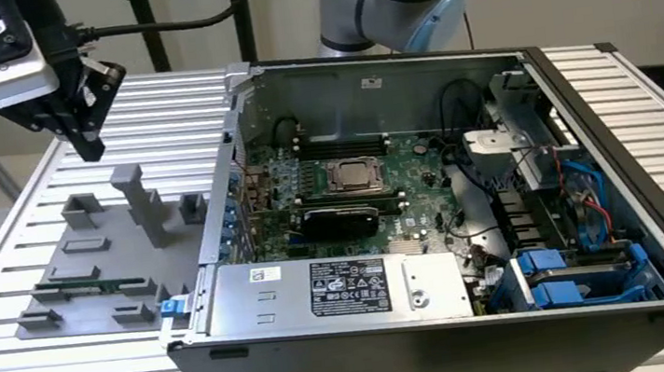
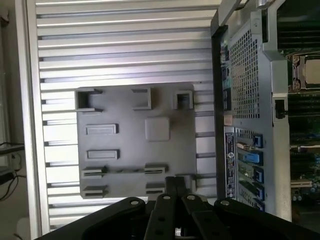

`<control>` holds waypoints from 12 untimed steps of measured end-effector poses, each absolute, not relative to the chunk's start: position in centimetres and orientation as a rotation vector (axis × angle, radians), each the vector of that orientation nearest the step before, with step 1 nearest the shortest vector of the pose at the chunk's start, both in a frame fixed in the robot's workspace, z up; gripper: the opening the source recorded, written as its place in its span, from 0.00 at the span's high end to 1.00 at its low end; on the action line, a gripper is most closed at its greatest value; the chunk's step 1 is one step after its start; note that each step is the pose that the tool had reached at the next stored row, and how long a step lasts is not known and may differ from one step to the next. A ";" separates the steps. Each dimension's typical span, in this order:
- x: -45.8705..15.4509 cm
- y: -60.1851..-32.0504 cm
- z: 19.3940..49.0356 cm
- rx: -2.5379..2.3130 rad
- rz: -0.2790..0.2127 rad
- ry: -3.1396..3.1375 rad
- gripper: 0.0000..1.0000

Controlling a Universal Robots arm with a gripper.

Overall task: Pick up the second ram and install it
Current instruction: 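Reach for the second ram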

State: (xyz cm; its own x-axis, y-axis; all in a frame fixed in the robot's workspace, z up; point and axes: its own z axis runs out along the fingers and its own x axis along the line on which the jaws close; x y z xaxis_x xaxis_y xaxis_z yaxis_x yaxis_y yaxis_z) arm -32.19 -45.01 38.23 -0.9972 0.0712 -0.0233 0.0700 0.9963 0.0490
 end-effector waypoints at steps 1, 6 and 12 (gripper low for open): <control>-32.6 -45.1 38.1 0.110 0.075 3.114 1.00; -34.9 -45.4 37.4 0.110 0.075 3.114 1.00; -37.5 -45.8 36.4 0.110 0.075 3.115 1.00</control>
